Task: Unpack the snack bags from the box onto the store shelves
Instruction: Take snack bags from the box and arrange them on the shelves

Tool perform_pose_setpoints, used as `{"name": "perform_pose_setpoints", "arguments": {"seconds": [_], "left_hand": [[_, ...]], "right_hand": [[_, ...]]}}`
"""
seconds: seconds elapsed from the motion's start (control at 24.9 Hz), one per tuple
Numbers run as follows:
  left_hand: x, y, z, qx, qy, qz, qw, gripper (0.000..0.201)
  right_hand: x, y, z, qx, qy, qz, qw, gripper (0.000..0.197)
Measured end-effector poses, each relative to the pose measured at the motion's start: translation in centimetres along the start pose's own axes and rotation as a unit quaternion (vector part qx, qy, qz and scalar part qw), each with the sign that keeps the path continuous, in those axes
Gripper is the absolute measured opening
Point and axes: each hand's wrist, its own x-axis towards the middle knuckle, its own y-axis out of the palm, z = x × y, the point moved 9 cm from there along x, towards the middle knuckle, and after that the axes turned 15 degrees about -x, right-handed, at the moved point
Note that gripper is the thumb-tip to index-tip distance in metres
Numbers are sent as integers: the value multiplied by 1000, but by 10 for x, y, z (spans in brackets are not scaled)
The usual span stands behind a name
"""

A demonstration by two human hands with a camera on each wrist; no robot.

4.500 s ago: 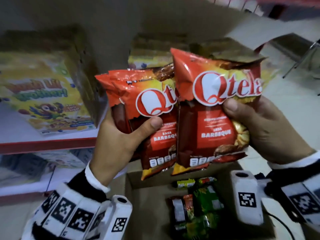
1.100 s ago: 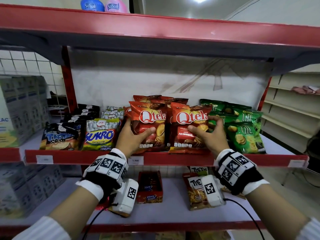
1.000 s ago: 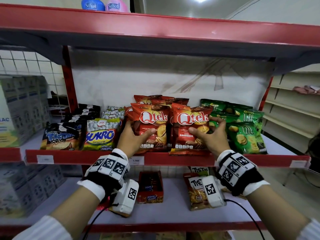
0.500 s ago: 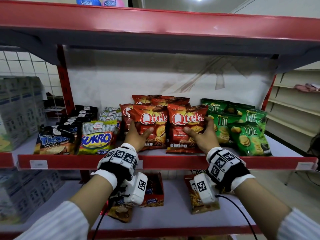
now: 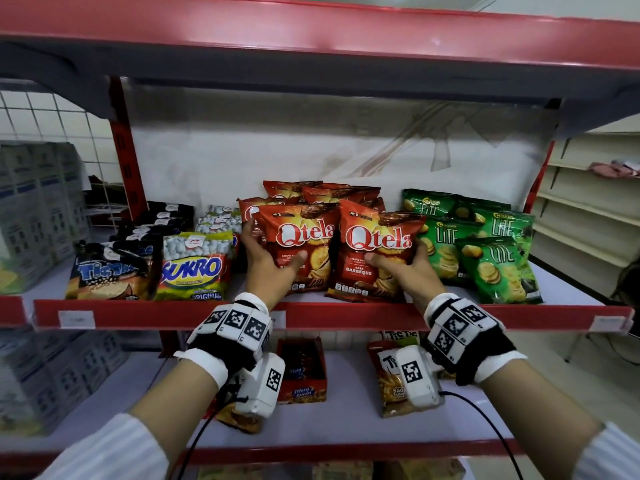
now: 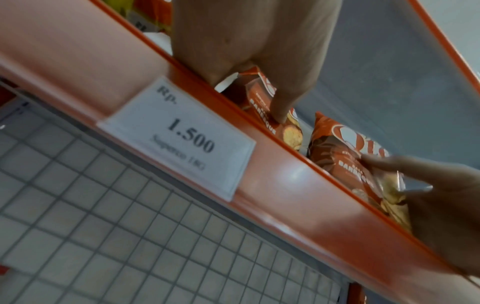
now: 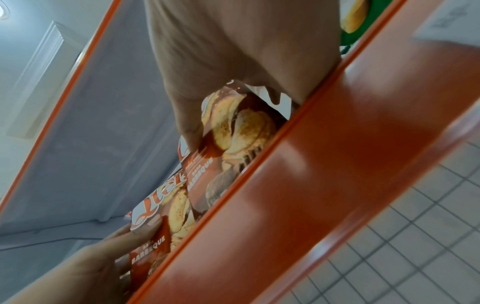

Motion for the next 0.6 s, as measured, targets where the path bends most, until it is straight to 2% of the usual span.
{"name": "perform_pose_setpoints", "arguments": {"seconds": [0.28, 0.44, 0.6], "left_hand": [[-23, -5, -28, 57, 124, -5, 991, 95], [-38, 0, -31, 78, 168, 2, 983, 93], [-46, 0, -29, 86, 172, -12, 981, 89]], "right_hand": [[-23, -20, 11, 25, -38, -73, 996, 125], [-33, -35, 14, -4, -64, -131, 989, 102], [-43, -42, 11, -14, -72, -141, 987, 90]]}}
